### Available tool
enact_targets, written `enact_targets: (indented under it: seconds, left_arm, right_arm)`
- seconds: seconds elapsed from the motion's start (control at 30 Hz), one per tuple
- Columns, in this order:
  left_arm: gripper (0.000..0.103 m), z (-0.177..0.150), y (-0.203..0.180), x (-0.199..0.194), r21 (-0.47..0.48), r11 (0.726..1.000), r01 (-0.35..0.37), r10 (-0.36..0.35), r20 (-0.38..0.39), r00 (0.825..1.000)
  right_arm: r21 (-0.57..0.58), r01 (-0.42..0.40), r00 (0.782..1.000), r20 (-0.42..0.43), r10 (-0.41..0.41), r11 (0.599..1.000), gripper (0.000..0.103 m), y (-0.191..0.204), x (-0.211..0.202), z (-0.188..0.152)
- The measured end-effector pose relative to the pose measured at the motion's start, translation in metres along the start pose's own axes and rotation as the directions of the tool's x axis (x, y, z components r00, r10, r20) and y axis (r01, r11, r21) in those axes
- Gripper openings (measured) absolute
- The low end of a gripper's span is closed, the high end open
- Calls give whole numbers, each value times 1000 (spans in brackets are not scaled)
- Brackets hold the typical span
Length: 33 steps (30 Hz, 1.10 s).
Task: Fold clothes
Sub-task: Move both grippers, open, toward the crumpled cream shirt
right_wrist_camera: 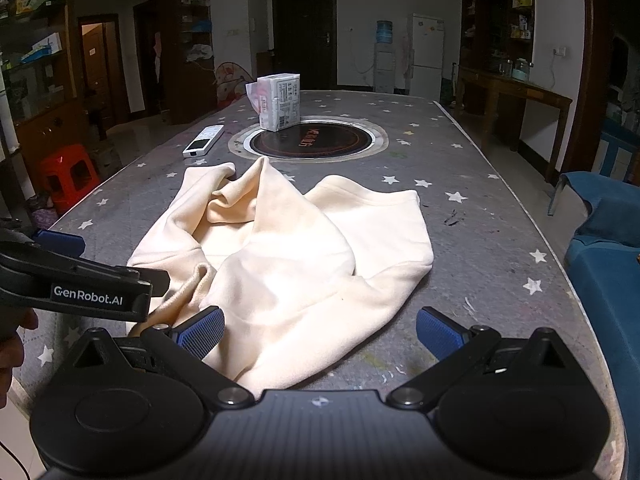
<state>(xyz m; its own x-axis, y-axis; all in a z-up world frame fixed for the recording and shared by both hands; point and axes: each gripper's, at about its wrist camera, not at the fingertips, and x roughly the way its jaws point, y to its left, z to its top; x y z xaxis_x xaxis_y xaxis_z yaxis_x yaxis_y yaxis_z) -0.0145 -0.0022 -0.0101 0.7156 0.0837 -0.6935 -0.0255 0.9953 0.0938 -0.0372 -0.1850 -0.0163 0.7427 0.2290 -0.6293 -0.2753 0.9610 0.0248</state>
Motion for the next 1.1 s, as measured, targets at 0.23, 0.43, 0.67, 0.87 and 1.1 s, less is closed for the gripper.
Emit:
enact_targets:
  seconds: [0.23, 0.43, 0.67, 0.87, 1.1]
  left_arm:
    - [103, 7, 2, 3, 3, 1000, -2, 2, 2, 1000]
    - [103, 15, 3, 8, 13, 1000, 2, -2, 5, 1000]
    - [103, 24, 3, 16, 18, 1000, 5, -5, 3, 1000]
    - [103, 34, 3, 24, 23, 1000, 13, -13, 2, 1000]
    - [101, 43, 2, 33, 38, 999, 26, -27, 4, 1000]
  right_arm:
    - [-14, -8, 1000, -4, 8, 1000, 103, 1, 4, 5]
    - [-15, -15, 1000, -8, 15, 1000, 103, 0, 11, 11]
    - [-26, -22, 1000, -9, 22, 999, 102, 0, 18, 19]
    - [-33, -29, 999, -14, 29, 999, 102, -2, 27, 27]
    - [-31, -46, 999, -25, 45, 998, 95, -8, 41, 40]
